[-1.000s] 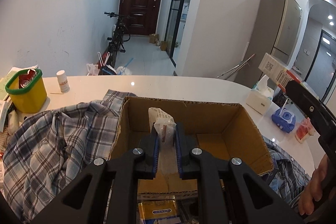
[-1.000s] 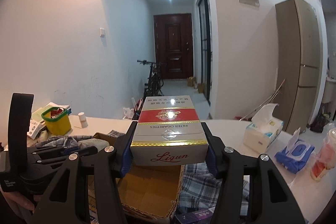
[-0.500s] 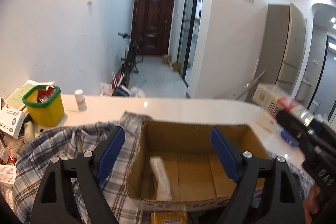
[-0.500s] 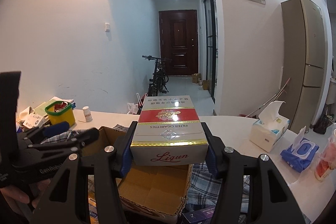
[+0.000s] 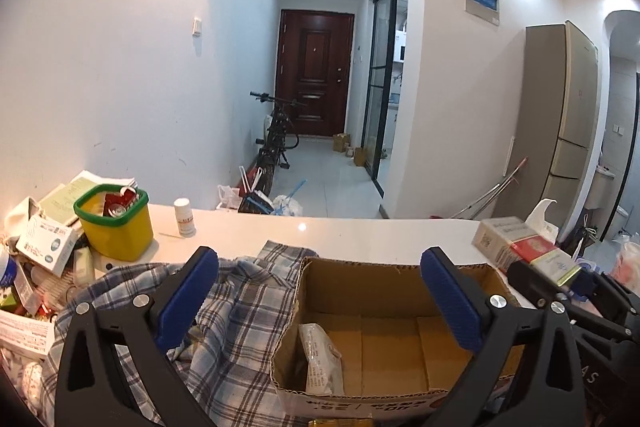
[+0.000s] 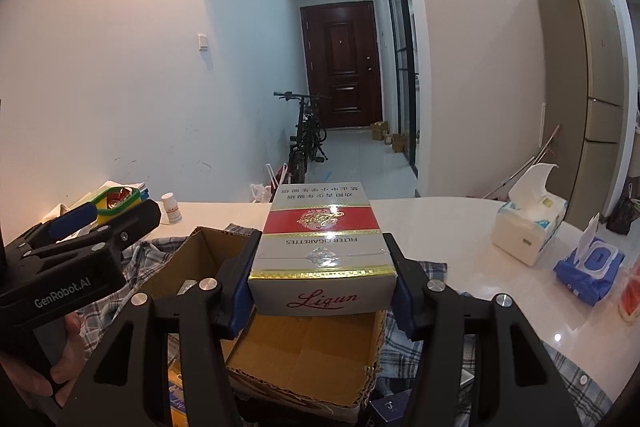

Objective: Organize objects
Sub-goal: 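Carry the packet over the cardboard box and release it with the left gripper, then lower the Liqun carton into the cardboard box and open the right gripper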

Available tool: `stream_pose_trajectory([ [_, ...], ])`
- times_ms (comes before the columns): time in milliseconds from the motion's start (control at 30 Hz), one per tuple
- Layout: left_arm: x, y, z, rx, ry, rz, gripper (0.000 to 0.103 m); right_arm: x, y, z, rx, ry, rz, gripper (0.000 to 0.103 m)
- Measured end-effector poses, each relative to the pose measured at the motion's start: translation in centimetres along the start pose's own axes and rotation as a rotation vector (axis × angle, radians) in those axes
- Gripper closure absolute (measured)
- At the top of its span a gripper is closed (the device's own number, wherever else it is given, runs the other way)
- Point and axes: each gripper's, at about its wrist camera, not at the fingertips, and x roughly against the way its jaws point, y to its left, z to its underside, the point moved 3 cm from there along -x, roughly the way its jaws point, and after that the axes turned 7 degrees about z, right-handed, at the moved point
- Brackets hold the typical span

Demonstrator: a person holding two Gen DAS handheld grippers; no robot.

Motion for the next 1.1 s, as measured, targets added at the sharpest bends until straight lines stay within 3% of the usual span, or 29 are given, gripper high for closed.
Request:
stream_pose_trajectory([
  [233,0.8,-0.4,-0.3,0.003,-0.016,0.058,0.000,-0.5,0.5,0.5,0.026,0.020,-0.009,0.048],
  [367,1.4,-0.7,-0.5,0.007,-0.048,0.131,0.000,-0.8,0.6,0.8,0.036,0.017,0.009,0.048],
  [800,2.8,0.2,-1.1,0.040,-0.082,0.125,0.000,-1.2,1.2,1.3,0.059,0.053,-0.023,0.046],
  [900,3.0,0.4,-1.2,0.043,-0.095,0.115,0.000,-1.0,1.1,1.1,0.067,0.029,0.004,0.028],
  [1100,3.4,0.5,-1.3,0.042,-0.116,0.108,0.000,-0.3,0.3,0.6,0.038,-0.019,0.032,0.014],
])
